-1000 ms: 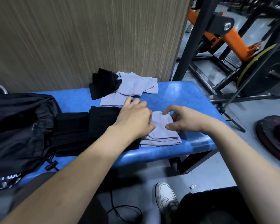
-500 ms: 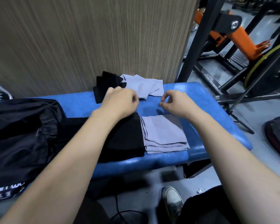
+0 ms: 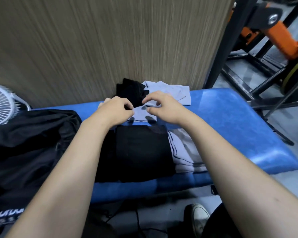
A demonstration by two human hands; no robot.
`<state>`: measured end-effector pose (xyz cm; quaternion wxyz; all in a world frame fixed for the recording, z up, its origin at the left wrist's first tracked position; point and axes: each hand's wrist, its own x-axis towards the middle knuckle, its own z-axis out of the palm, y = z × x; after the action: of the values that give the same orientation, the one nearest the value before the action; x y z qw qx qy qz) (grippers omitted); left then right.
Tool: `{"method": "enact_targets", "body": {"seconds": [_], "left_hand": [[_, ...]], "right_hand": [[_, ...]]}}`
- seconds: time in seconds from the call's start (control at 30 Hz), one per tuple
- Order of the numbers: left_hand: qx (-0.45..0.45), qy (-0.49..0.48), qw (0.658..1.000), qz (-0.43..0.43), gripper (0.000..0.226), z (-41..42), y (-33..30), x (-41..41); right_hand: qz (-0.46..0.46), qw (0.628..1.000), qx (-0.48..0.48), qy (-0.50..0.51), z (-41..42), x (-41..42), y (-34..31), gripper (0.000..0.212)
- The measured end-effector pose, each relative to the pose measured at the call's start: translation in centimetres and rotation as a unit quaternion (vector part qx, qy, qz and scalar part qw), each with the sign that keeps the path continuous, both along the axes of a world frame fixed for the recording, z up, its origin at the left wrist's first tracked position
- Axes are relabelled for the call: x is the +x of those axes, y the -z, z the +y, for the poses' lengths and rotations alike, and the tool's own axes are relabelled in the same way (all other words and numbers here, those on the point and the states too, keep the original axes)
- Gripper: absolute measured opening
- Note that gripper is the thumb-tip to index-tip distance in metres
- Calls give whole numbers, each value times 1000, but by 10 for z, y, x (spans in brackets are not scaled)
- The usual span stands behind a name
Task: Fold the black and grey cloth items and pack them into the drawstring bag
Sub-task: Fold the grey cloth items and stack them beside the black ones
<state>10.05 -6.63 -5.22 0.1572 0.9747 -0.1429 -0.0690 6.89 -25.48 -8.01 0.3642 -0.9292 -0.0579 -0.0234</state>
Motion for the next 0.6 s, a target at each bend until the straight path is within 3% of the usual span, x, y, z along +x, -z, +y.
{"method": "enact_targets", "body": {"seconds": [0.17, 0.33, 0.47, 0.6], "left_hand": [[-19, -35, 999, 36, 29, 22, -2, 1], [-84, -40, 991, 100, 39, 30, 0, -1], [-204, -56, 972, 103, 34, 32, -3, 0], [-302, -78, 947, 75, 33, 29, -7, -2]], "right_hand": [[50, 998, 37, -28, 14, 3, -5, 40], [74, 994, 84, -10, 19, 1, -9, 36], [64, 991, 118, -13, 20, -5, -15, 29], [9, 975, 219, 21, 18, -7, -22, 25]]}}
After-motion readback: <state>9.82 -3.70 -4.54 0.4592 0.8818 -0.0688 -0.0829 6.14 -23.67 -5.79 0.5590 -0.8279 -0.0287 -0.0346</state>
